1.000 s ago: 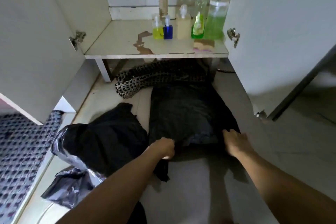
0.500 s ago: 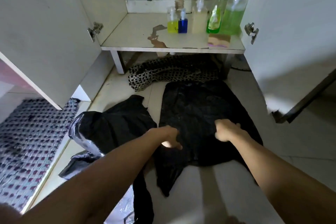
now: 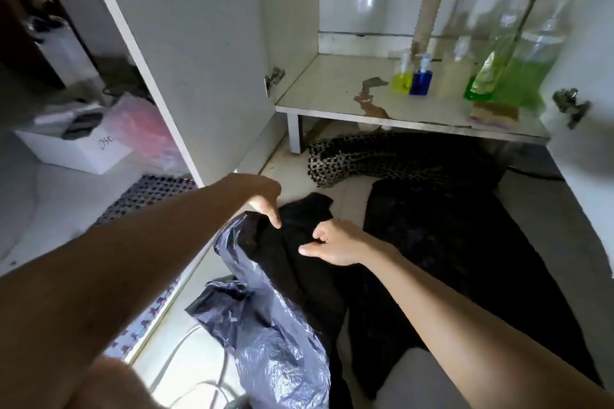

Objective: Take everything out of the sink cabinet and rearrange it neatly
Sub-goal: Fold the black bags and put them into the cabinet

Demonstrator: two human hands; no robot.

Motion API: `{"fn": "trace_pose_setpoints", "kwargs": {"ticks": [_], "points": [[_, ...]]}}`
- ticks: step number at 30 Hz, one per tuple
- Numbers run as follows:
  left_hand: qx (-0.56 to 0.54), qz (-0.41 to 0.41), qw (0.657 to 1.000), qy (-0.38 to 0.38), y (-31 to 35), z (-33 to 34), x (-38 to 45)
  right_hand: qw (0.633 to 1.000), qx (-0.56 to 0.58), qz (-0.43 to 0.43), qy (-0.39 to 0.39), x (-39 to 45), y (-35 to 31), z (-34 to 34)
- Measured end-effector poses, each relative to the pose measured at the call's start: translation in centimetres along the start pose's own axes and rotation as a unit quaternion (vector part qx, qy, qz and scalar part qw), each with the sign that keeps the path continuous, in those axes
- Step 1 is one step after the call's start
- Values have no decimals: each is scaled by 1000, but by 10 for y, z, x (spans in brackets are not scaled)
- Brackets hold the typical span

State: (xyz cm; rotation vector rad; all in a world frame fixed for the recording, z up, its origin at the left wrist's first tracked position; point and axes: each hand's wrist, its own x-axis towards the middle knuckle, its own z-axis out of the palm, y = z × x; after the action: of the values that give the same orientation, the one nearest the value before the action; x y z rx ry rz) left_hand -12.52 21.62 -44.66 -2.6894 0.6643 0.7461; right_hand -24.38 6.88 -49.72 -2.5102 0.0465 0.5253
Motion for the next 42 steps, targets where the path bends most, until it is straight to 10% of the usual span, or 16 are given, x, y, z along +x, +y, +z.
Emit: {"fn": "trace_pose_setpoints", "kwargs": {"ticks": [12,20,31,37,42], "points": [[-78,-48,989,-120,-44,36,15,995,-56,16,-84,41,-38,68],[-238,25,970,31,-56,-25,-32,996,-15,-36,-74,33,-61,1],[-309,201,859,355,-27,-146,-103,945,222,-57,233,-62,-70,-177],[-396,252,840,272,9,-151,-96,811,344,-86,466,-82,-16,-211],[-402,183,830,340,46,-158,-75,799,266,-31,538,-101,26,-224]]}}
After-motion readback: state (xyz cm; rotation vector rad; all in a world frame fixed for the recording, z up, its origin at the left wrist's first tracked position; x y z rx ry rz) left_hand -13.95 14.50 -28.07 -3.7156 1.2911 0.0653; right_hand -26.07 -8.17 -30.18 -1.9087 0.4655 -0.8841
